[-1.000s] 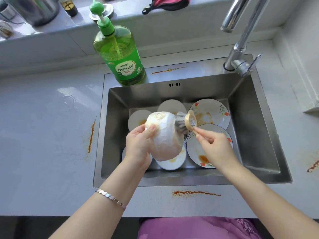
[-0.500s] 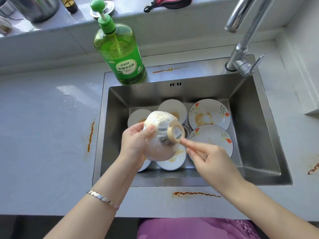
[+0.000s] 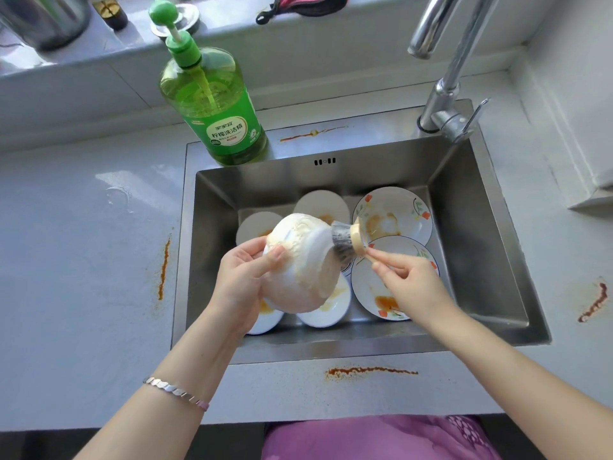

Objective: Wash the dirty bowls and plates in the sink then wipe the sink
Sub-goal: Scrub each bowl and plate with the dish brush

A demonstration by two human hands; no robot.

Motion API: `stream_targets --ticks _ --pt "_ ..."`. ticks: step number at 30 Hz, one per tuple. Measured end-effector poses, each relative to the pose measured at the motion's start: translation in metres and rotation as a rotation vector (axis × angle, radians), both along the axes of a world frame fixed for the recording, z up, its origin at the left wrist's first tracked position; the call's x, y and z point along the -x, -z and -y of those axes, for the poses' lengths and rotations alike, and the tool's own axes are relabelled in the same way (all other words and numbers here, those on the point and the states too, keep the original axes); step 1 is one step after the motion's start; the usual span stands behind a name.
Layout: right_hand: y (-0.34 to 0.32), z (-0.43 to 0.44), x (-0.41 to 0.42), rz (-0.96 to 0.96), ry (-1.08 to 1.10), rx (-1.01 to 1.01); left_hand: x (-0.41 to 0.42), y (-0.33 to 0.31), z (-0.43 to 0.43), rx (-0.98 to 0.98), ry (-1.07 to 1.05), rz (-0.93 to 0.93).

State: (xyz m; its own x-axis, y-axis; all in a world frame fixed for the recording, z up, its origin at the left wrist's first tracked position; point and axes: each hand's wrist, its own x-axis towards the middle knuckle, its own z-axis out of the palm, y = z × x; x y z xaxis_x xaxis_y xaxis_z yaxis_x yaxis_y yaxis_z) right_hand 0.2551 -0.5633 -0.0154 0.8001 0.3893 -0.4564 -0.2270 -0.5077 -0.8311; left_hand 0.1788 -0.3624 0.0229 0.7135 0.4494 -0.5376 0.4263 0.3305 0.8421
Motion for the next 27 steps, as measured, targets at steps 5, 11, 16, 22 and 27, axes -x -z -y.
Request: stream_targets --ticks 5,11,16,22,27 --pt "0.029 0.035 -0.012 -0.111 -0.005 0.206 -0.006 0.022 0.006 -0.34 0.295 -0.079" --pt "0.038 0.062 -0.011 -0.092 0.098 0.219 -0.025 0.098 0.024 -0.747 0.759 -0.455" --pt "0.038 0.066 -0.011 -0.09 0.107 0.224 -0.01 0.131 0.032 -0.713 0.759 -0.504" --pt "0.042 0.055 -0.001 -0.101 0.045 0.208 -0.001 0.153 0.034 -0.739 0.851 -0.549" --pt "0.046 0.039 -0.004 -0.117 0.024 0.206 0.0 0.174 0.032 -0.688 0.921 -0.55"
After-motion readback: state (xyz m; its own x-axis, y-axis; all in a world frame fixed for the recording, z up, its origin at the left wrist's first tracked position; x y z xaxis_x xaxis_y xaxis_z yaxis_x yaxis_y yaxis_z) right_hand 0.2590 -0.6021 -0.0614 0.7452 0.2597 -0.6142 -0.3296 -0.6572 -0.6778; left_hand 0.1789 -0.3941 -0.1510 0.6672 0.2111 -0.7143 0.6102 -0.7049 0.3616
